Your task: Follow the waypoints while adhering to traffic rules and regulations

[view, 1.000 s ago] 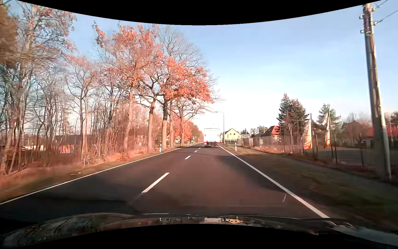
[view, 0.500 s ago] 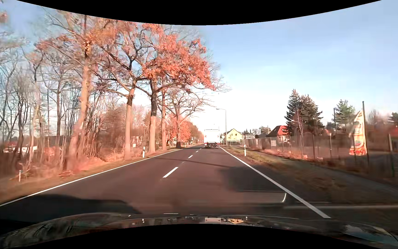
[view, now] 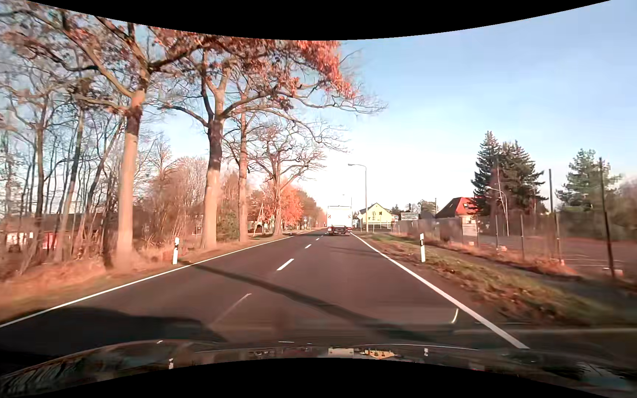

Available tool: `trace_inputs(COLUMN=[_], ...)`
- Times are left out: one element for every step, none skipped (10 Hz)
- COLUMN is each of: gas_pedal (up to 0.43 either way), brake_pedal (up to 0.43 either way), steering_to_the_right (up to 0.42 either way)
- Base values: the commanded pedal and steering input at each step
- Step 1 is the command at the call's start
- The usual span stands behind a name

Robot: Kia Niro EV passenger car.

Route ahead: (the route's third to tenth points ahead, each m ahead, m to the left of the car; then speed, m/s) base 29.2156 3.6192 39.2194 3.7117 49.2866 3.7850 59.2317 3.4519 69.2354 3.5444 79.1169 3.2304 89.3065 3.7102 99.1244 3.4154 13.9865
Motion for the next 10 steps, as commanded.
trace_inputs(gas_pedal=[0.118, 0.118, 0.118, 0.118, 0.118, 0.118, 0.118, 0.118, 0.118, 0.118], brake_pedal=[0.0, 0.0, 0.0, 0.0, 0.0, 0.0, 0.0, 0.0, 0.0, 0.0], steering_to_the_right=[0.0, 0.0, 0.0, 0.0, 0.0, 0.0, 0.0, 0.0, 0.0, 0.0])
